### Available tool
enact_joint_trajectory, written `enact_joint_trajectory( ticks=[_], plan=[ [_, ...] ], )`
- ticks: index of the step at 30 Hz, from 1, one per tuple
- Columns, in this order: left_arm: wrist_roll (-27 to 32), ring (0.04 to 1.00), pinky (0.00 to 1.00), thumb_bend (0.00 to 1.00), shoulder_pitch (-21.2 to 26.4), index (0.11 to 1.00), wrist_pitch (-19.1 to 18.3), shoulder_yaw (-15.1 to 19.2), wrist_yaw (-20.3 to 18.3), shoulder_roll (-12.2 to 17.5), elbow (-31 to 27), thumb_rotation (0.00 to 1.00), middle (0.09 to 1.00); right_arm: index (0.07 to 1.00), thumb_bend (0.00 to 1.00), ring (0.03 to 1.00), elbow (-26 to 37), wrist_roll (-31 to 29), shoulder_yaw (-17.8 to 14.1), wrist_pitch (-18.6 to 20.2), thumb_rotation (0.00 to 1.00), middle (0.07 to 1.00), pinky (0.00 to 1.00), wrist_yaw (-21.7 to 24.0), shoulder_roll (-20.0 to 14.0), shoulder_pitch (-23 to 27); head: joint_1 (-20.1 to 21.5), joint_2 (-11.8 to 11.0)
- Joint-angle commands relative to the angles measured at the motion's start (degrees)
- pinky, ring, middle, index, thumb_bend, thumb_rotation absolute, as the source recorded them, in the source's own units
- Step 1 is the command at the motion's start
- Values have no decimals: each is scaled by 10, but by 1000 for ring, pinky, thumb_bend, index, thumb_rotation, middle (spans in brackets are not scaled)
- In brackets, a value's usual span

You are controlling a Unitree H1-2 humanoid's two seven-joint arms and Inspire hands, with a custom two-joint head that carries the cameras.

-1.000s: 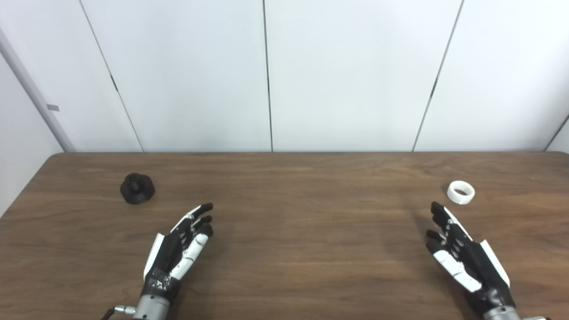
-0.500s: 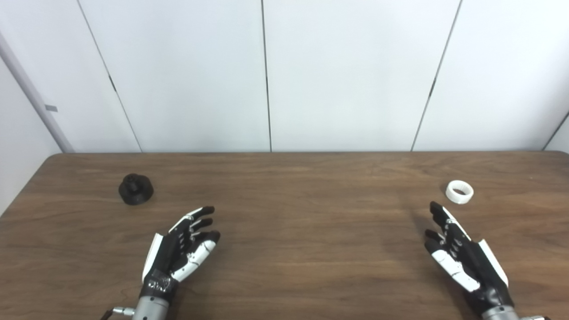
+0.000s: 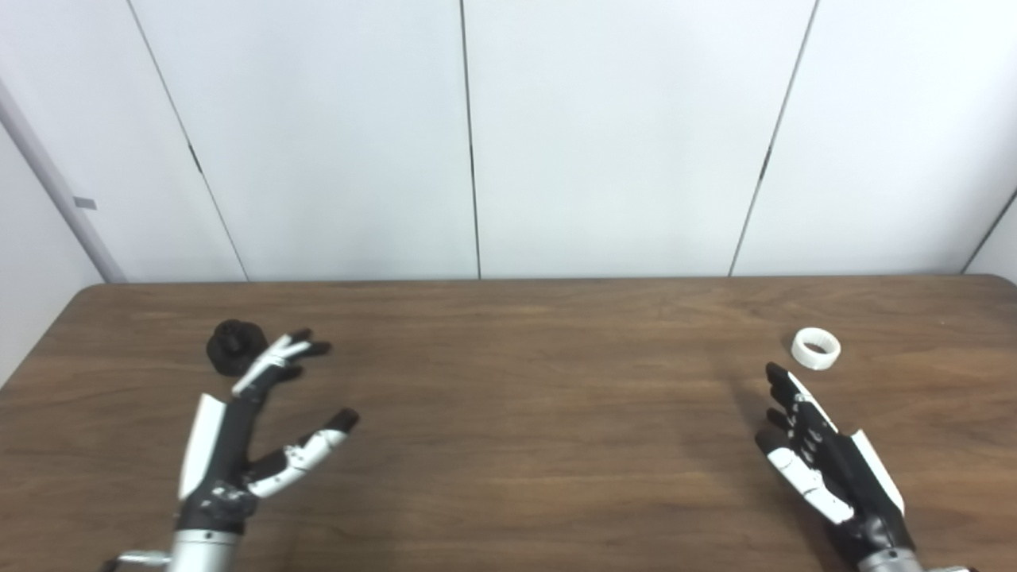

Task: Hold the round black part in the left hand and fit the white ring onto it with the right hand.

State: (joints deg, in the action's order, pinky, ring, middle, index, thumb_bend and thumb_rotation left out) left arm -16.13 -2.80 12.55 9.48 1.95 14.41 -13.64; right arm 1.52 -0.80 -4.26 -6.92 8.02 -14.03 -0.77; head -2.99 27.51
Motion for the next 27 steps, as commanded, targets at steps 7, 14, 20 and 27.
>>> enact_joint_trajectory(
  ticks=[7, 14, 20, 27],
  plan=[
    [-89, 922, 830, 803, 42, 748, 12, 42, 21, 62, -52, 384, 906, 953, 441, 981, -22, 1, 0, -17, 616, 975, 945, -6, 3, 1, -10, -7],
    [-153, 967, 852, 936, 53, 766, -49, 62, 17, 97, -27, 400, 935, 954, 454, 987, -29, -3, -2, -21, 627, 977, 958, -3, 1, 3, -24, -16],
    [-148, 1000, 915, 970, 62, 803, -92, 72, 22, 109, 23, 368, 963, 973, 413, 1000, -30, -10, -3, -22, 613, 994, 990, 4, -6, 2, -32, -18],
    [-124, 1000, 956, 1000, 73, 841, -132, 77, 13, 131, 85, 398, 998, 972, 400, 1000, -29, -17, -8, -19, 602, 991, 999, 5, -12, 0, -65, -22]
  ],
)
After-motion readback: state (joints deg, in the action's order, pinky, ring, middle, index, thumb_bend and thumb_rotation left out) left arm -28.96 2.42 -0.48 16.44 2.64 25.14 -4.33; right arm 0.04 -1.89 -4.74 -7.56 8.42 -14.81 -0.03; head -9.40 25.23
